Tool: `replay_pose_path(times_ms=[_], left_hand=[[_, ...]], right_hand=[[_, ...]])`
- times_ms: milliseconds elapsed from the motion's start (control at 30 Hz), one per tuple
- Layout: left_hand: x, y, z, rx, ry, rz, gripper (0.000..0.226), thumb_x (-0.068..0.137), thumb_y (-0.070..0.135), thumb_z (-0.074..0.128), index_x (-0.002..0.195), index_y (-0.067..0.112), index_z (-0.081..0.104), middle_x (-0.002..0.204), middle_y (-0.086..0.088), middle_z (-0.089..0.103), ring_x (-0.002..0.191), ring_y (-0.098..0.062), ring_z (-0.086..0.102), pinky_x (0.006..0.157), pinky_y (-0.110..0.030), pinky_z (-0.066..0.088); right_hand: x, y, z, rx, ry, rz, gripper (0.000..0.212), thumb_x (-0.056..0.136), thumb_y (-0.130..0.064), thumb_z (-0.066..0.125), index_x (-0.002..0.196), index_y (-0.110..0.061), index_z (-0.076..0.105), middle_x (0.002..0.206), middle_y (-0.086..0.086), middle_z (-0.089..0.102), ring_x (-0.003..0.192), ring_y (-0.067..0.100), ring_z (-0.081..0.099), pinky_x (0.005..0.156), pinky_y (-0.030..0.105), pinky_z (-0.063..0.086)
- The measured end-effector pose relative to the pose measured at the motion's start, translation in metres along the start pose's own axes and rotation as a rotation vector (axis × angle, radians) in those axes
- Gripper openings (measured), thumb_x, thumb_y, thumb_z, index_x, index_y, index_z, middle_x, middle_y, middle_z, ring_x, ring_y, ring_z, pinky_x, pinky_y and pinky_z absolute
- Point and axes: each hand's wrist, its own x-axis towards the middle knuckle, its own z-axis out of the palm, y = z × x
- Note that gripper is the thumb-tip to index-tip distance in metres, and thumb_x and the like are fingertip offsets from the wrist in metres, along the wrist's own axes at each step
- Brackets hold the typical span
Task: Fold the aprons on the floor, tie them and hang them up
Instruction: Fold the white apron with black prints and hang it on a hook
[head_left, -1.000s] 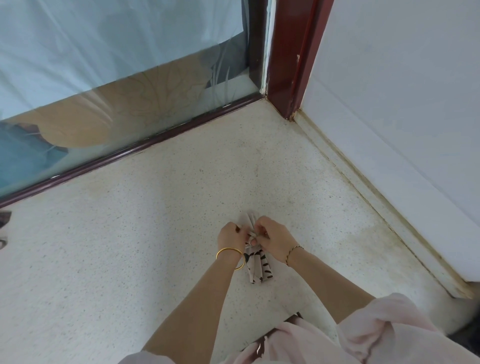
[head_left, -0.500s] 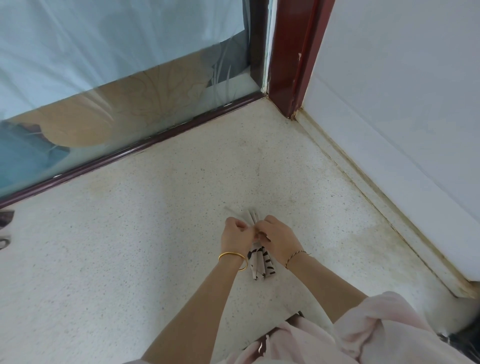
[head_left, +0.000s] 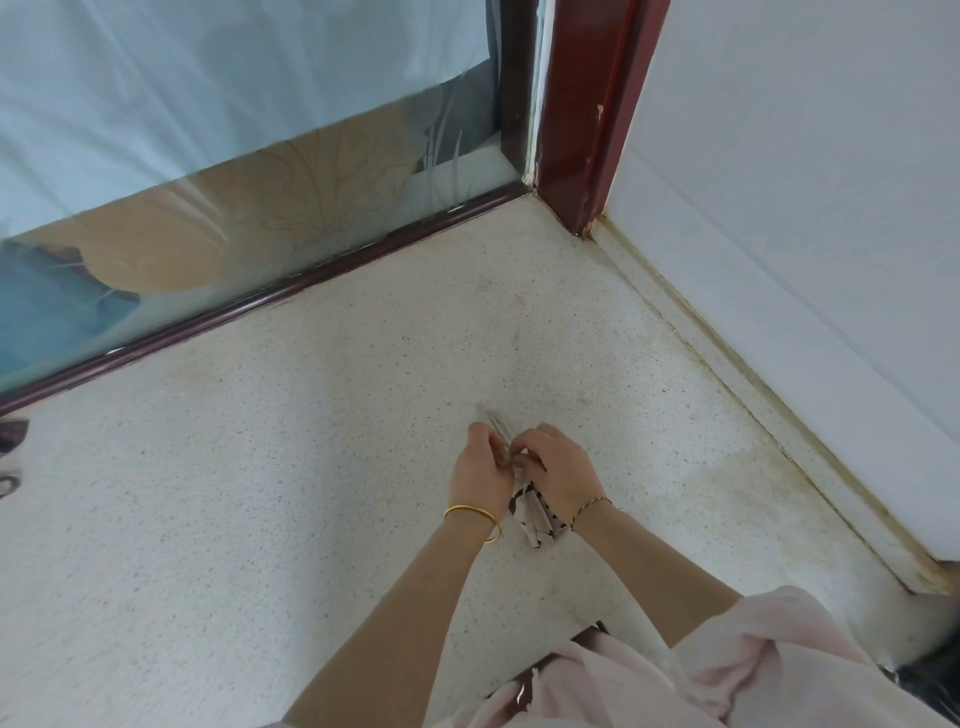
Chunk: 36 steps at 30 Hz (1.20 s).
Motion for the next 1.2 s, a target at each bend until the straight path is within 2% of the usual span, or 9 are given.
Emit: replay_pose_path(times_ms=[200,267,367,433,633,833,1000,1100,1200], left_hand=[[-0.001,0.000,0.004,-0.042,-0.001,-0.036,0.007,0.090,0.006,0.052,0.096,0.008,0.055,0.084,-0.002,0.060,0.080,-0.020,0.058,0.078,-0.033,0.052],[0.000,-0.002,0.004,-0.038,-0.002,-0.037,0.012,0.091,0.006,0.051,0.100,0.007,0.060,0.090,-0.005,0.063,0.086,-0.021,0.060,0.082,-0.032,0.051],[0.001,-0.004,0.004,-0.027,-0.011,-0.030,0.018,0.091,0.003,0.050,0.101,0.007,0.064,0.096,-0.007,0.066,0.090,-0.020,0.061,0.084,-0.030,0.051],[0.001,-0.005,0.004,-0.003,-0.023,-0.019,0.021,0.091,0.003,0.049,0.105,0.009,0.064,0.096,-0.006,0.066,0.090,-0.019,0.060,0.083,-0.028,0.050],[-0.001,-0.002,0.000,-0.017,-0.041,-0.008,0.031,0.091,0.003,0.051,0.121,0.007,0.046,0.084,-0.001,0.058,0.083,-0.020,0.059,0.078,-0.031,0.050],[-0.002,0.002,0.003,0.009,-0.025,0.000,0.022,0.090,0.004,0.050,0.109,0.008,0.039,0.075,0.002,0.052,0.070,-0.018,0.053,0.069,-0.032,0.048],[-0.002,0.003,0.005,0.078,-0.037,0.054,0.018,0.087,0.004,0.046,0.096,0.012,0.033,0.077,-0.007,0.053,0.063,-0.017,0.045,0.062,-0.037,0.048],[0.000,0.002,0.004,0.130,-0.063,0.093,0.018,0.086,0.001,0.044,0.094,0.012,0.033,0.081,-0.011,0.053,0.062,-0.018,0.043,0.057,-0.033,0.044],[0.001,0.001,0.002,0.156,-0.033,0.110,0.011,0.088,0.001,0.043,0.093,0.009,0.036,0.080,-0.006,0.047,0.061,-0.016,0.039,0.050,-0.022,0.031]], right_hand=[[-0.001,-0.002,0.002,0.002,0.052,0.055,0.008,0.090,-0.012,0.054,0.090,-0.020,0.055,0.084,-0.007,0.053,0.072,0.012,0.050,0.065,0.022,0.044],[-0.001,-0.003,0.002,0.012,0.046,0.038,0.012,0.090,-0.009,0.053,0.091,-0.019,0.060,0.086,-0.005,0.053,0.073,0.013,0.050,0.067,0.024,0.044],[0.000,0.000,0.003,0.035,0.026,0.030,0.015,0.091,-0.012,0.055,0.098,-0.018,0.067,0.087,-0.004,0.051,0.076,0.012,0.050,0.065,0.015,0.039],[0.001,0.002,0.001,0.043,0.022,0.040,0.015,0.092,-0.016,0.057,0.100,-0.016,0.070,0.086,-0.003,0.049,0.075,0.012,0.049,0.063,0.011,0.036],[0.005,0.001,-0.009,-0.075,-0.098,-0.043,0.020,0.093,-0.025,0.056,0.101,-0.015,0.071,0.088,-0.001,0.044,0.075,0.015,0.048,0.068,0.023,0.041],[0.011,-0.001,-0.012,-0.326,-0.168,-0.136,0.025,0.096,-0.024,0.048,0.108,-0.015,0.068,0.100,0.007,0.051,0.090,0.022,0.052,0.068,0.027,0.038],[0.010,-0.003,-0.010,-0.521,-0.171,-0.145,0.026,0.097,-0.023,0.042,0.103,-0.009,0.063,0.102,0.008,0.051,0.093,0.024,0.052,0.064,0.028,0.029],[0.011,-0.003,-0.012,-0.385,-0.197,-0.069,0.025,0.094,-0.023,0.045,0.101,-0.010,0.066,0.090,0.004,0.046,0.084,0.021,0.052,0.063,0.026,0.034],[0.012,-0.004,-0.010,0.034,-0.159,0.134,0.019,0.089,-0.017,0.053,0.091,-0.010,0.071,0.081,0.005,0.056,0.075,0.015,0.051,0.063,0.022,0.040]])
